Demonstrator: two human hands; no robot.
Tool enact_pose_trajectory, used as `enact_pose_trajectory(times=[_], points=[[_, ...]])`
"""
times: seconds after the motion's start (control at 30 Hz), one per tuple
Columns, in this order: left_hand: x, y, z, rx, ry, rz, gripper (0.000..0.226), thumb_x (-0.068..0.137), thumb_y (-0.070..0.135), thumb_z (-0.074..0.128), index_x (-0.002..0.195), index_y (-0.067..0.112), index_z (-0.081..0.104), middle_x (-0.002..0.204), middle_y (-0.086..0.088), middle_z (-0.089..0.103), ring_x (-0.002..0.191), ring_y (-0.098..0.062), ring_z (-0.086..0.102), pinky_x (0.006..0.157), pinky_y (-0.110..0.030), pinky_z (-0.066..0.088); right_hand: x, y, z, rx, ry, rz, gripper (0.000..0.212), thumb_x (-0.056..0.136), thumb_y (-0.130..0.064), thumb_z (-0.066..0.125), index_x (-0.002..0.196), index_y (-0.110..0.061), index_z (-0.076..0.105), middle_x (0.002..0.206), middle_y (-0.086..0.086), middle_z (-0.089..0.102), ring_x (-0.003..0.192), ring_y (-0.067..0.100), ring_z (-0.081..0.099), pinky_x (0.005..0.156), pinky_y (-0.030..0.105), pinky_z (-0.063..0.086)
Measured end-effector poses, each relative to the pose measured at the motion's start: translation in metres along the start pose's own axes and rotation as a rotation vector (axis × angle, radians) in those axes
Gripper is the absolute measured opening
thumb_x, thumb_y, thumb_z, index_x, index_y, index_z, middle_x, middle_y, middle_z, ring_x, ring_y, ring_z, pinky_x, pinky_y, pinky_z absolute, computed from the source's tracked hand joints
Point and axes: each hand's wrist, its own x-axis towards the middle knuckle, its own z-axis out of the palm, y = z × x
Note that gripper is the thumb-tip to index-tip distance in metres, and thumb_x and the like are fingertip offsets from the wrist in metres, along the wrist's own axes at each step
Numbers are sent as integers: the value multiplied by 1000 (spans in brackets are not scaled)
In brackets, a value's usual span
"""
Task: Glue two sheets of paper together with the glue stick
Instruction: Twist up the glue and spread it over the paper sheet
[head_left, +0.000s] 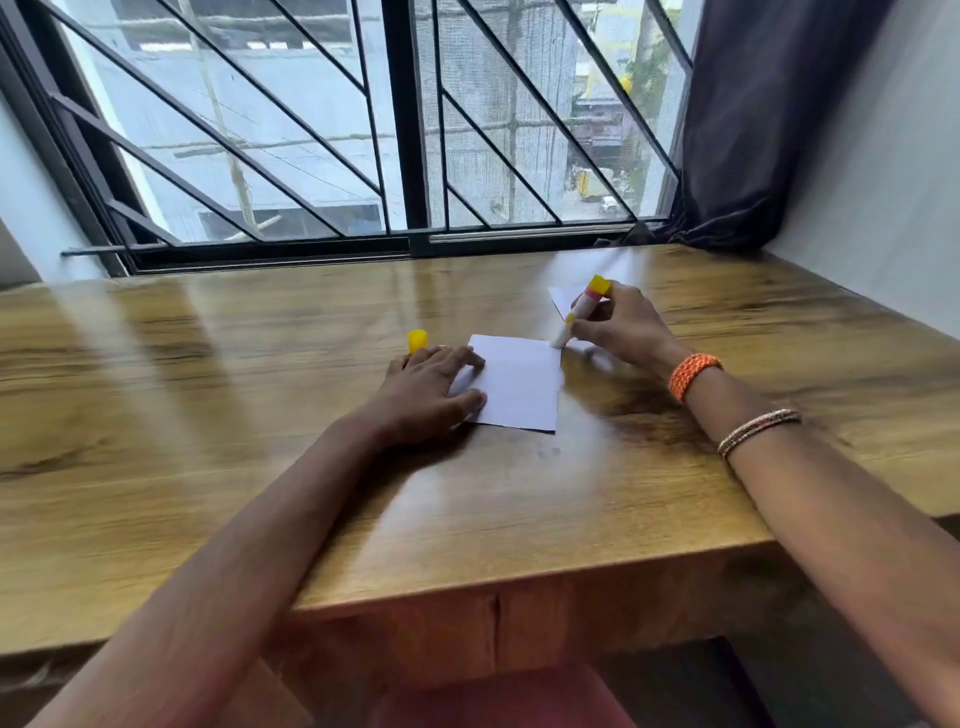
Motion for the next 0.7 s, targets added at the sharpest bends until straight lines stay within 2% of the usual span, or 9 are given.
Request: enact_pose_trajectory(times=[0.1,0.2,0.33,0.43,0.5,0.7], points=[[-3,2,-1,-22,61,50,66,73,50,37,135,28,37,143,-1,42,135,-18,27,104,-33,19,-2,0,0,10,4,1,18,72,-18,72,86,-22,62,95,6,72,94,23,67,90,49,52],[-6,7,-3,-83,128,125,65,79,46,38,140,27,34,147,3,38,139,-16,24,106,-25,14,-3,-1,1,13,5,-1,18,71,-19,72,85,-23,61,95,5,71,94,23,67,91,49,52],[-4,13,-4,-141,25,176,58,86,43,35,139,20,39,149,0,36,142,-13,20,114,-30,13,-2,-1,1,12,1,2,18,72,-18,72,86,-22,61,96,6,72,93,23,68,90,48,52],[-4,13,-6,-125,-16,222,63,81,41,36,136,11,45,147,-5,40,138,-14,31,110,-21,18,-3,0,1,21,-3,8,17,73,-18,72,81,-25,59,95,5,72,93,23,68,90,48,52],[-4,12,-5,-115,-8,222,63,81,42,36,135,11,45,147,-4,41,136,-13,34,108,-19,19,-4,0,1,28,-4,8,17,73,-18,71,77,-27,57,94,4,71,92,22,68,89,46,53],[-3,12,-3,-91,-21,211,63,82,44,35,136,14,45,147,-3,39,137,-14,33,112,-25,20,-12,-1,2,83,-12,3,19,74,-13,70,75,-25,57,91,3,70,92,20,69,84,37,54]])
